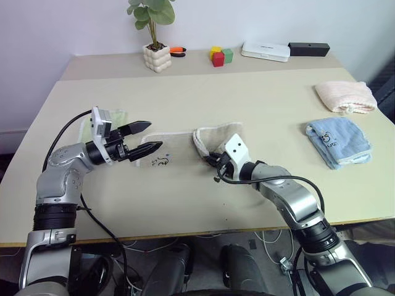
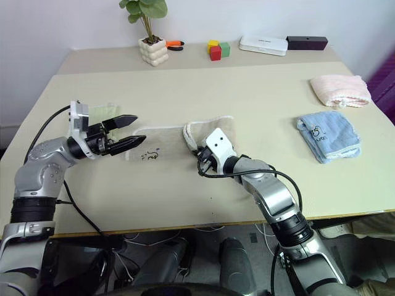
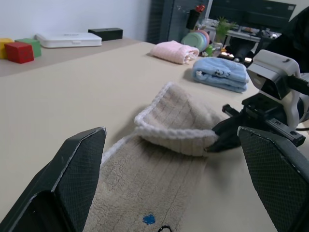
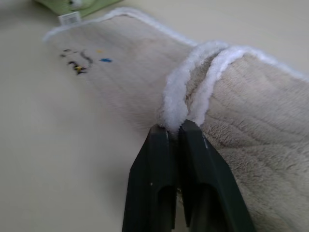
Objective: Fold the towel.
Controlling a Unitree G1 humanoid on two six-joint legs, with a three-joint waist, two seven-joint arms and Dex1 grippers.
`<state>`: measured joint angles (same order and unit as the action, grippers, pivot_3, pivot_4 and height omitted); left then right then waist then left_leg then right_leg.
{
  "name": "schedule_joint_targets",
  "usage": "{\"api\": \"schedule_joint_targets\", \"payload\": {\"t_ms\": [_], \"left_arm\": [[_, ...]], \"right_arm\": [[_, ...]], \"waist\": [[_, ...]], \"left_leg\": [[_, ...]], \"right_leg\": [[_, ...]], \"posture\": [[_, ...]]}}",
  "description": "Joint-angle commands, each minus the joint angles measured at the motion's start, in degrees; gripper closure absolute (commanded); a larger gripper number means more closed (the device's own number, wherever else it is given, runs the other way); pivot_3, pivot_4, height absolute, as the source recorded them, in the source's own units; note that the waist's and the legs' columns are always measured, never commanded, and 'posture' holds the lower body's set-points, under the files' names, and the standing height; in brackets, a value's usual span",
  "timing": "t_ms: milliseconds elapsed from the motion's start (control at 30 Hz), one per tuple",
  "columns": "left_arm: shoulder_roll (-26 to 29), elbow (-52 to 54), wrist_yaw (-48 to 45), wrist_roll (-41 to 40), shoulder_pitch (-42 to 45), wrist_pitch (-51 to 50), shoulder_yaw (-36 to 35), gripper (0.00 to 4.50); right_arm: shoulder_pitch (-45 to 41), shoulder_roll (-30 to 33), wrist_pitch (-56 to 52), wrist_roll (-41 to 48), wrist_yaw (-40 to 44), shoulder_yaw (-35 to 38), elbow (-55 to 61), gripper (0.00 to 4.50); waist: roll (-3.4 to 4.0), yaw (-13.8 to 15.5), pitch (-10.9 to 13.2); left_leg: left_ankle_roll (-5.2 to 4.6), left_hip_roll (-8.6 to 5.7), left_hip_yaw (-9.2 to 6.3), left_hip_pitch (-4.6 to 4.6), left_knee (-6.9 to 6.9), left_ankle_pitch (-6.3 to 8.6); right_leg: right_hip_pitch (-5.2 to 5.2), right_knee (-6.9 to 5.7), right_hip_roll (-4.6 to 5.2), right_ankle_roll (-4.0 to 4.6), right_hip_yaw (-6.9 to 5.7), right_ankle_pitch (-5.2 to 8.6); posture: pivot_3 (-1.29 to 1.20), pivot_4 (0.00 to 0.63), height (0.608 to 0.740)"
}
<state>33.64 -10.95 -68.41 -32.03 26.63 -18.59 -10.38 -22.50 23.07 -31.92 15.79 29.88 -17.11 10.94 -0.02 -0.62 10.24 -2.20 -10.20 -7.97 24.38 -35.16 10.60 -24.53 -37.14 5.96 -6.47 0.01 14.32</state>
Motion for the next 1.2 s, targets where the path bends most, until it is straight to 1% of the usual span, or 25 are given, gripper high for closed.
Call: {"api": "schedule_joint_targets", "payload": {"t_ms": [33, 100, 167, 233, 300, 333, 400, 433, 500, 567, 700, 733, 900, 967, 1067, 1133, 1200], "left_arm": [[0.71, 1.42, 0.21, -1.14, 0.11, 0.25, -1.53, 0.0], [0.6, 1.09, 0.14, -1.07, 0.28, 0.34, -1.36, 0.0], [0.52, 0.84, 0.08, -0.97, 0.39, 0.46, -1.22, 0.0], [0.53, 0.6, -0.04, -0.91, 0.53, 0.56, -1.16, 0.0], [0.52, 0.25, -0.2, -0.98, 0.75, 0.6, -1.21, 0.0], [0.49, -0.02, -0.3, -0.87, 0.88, 0.77, -1.14, 0.0], [0.15, -0.43, -0.31, -0.64, 1.22, 1.02, -0.8, 0.0], [-0.03, -0.64, -0.32, -0.49, 1.41, 1.23, -0.62, 0.0], [-0.3, -0.95, -0.33, -0.49, 1.76, 1.33, -0.47, 0.0], [-0.55, -1.0, -0.28, -0.56, 1.95, 1.25, -0.34, 0.0], [-1.91, 1.25, 1.19, -1.74, 0.9, 0.07, -0.6, 0.0], [-2.16, 1.85, 1.45, -2.09, 0.64, -0.29, -0.76, 0.0], [-3.25, 7.26, 5.68, -5.21, -2.48, -5.02, -2.1, 0.0], [-3.38, 9.7, 7.72, -6.18, -4.17, -6.65, -2.48, 0.0], [-5.41, 16.56, 15.84, -16.73, -8.94, -19.32, -5.66, 0.0], [-7.72, 19.72, 22.32, -20.76, -10.92, -23.43, -7.53, 0.0], [-9.63, 24.06, 27.04, -23.82, -14.59, -26.01, -8.34, 0.0]], "right_arm": [[-0.61, -0.94, 1.42, -0.75, 1.19, 0.26, 1.92, 2.63], [-0.77, -1.03, 1.77, -1.59, 0.86, 1.03, 1.91, 1.6], [-0.77, -1.01, 1.34, -0.22, 2.05, 2.51, 3.05, 0.61], [-0.43, -0.72, 0.75, 2.5, 4.27, 4.18, 5.36, 0.61], [-0.18, -0.62, 1.12, 6.16, 6.36, 7.59, 7.69, 0.61], [-0.44, -1.12, 0.36, 9.31, 6.91, 10.38, 8.52, 0.61], [-2.84, -3.32, -1.45, 15.44, 4.94, 17.51, 6.72, 0.61], [-3.94, -4.42, -2.02, 17.22, 3.77, 19.89, 5.03, 0.83], [-5.27, -5.33, -0.38, 15.66, 1.92, 20.87, 2.23, 1.48], [-6.45, -6.26, 3.61, 10.87, -0.75, 20.0, -1.7, 2.46], [-6.83, -10.35, 9.82, 7.74, -1.91, 18.95, -9.53, 4.47], [-6.63, -10.9, 10.78, 7.21, -1.7, 18.72, -10.71, 4.47], [-4.42, -10.15, 22.43, -3.64, -2.0, 13.21, -21.5, 4.47], [-4.08, -10.89, 24.99, -4.48, -1.67, 13.07, -24.03, 4.47], [-3.52, -9.94, 27.79, -11.0, -1.37, 7.98, -28.31, 4.47], [-3.95, -9.29, 28.44, -14.98, -3.09, 6.13, -31.16, 4.47], [-4.39, -9.95, 29.12, -15.46, -4.06, 6.67, -32.52, 4.47]], "waist": [[0.0, 0.04, 0.0], [0.0, 0.07, 0.0], [0.0, 0.07, 0.0], [0.0, 0.04, 0.0], [0.0, 0.03, 0.0], [0.0, 0.03, 0.0], [0.0, 0.04, 0.0], [0.0, 0.04, 0.0], [0.0, 0.08, 0.0], [0.0, 0.02, 0.0], [0.02, -0.1, 0.01], [0.02, -0.14, 0.01], [0.02, -0.17, 0.0], [0.03, -0.17, 0.0], [0.03, -0.2, 0.0], [0.02, -0.19, -0.01], [-0.08, -0.17, -0.06]], "left_leg": [[0.0, 0.0, 0.0, 0.0, 0.0, 0.0], [0.0, 0.0, -0.01, 0.0, -0.01, 0.0], [0.01, 0.0, -0.01, 0.0, -0.01, 0.01], [0.01, 0.0, -0.01, 0.0, -0.01, 0.01], [0.01, 0.0, -0.01, 0.0, 0.0, 0.01], [0.01, 0.0, -0.01, 0.0, 0.0, 0.01], [0.0, 0.0, -0.01, 0.0, 0.01, 0.01], [0.0, 0.0, -0.02, 0.0, -0.01, 0.01], [0.01, 0.0, -0.02, -0.01, -0.02, 0.01], [0.01, 0.01, -0.02, -0.03, 0.01, 0.01], [0.02, 0.01, -0.02, -0.03, 0.06, -0.02], [0.03, 0.01, -0.02, -0.02, 0.06, -0.03], [0.0, 0.01, -0.02, -0.05, 0.05, -0.05], [0.05, 0.01, -0.02, -0.06, 0.05, -0.03], [0.06, 0.01, -0.02, -0.06, 0.05, -0.03], [0.06, 0.01, -0.02, -0.15, 0.05, -0.02], [0.07, 0.02, -0.02, -0.38, 0.06, -0.01]], "right_leg": [[0.0, 0.0, 0.0, 0.0, 0.0, 0.0], [-0.02, 0.0, 0.0, 0.0, 0.0, 0.0], [-0.03, 0.0, 0.0, 0.0, 0.0, 0.0], [-0.02, 0.0, -0.01, 0.0, 0.0, 0.0], [0.01, 0.0, 0.0, 0.0, 0.0, 0.0], [0.03, 0.0, 0.0, 0.0, 0.0, 0.0], [0.06, 0.01, 0.0, 0.0, 0.01, 0.0], [0.07, 0.01, 0.0, 0.0, 0.0, 0.0], [0.07, 0.01, -0.01, 0.01, 0.01, 0.0], [-0.01, 0.01, -0.02, 0.01, 0.0, -0.01], [0.03, -0.02, -0.01, 0.02, 0.02, -0.01], [0.02, -0.03, -0.02, 0.02, 0.03, -0.01], [0.01, -0.04, -0.06, 0.02, 0.04, -0.01], [0.0, -0.05, -0.07, 0.02, 0.04, -0.01], [-0.01, -0.05, -0.08, 0.02, 0.07, -0.01], [-0.03, -0.06, -0.09, 0.02, 0.08, -0.01], [0.11, -0.06, -0.09, 0.02, 0.08, 0.0]], "posture": [[0.0, 0.15, 0.74], [0.0, 0.15, 0.74], [0.0, 0.15, 0.74], [0.0, 0.15, 0.74], [0.0, 0.15, 0.74], [0.0, 0.15, 0.74], [0.0, 0.15, 0.74], [0.0, 0.15, 0.74], [0.0, 0.15, 0.74], [0.0, 0.15, 0.74], [0.0, 0.15, 0.74], [0.0, 0.15, 0.74], [0.0, 0.15, 0.74], [0.0, 0.15, 0.74], [0.0, 0.15, 0.74], [0.0, 0.15, 0.74], [0.0, 0.15, 0.74]]}}
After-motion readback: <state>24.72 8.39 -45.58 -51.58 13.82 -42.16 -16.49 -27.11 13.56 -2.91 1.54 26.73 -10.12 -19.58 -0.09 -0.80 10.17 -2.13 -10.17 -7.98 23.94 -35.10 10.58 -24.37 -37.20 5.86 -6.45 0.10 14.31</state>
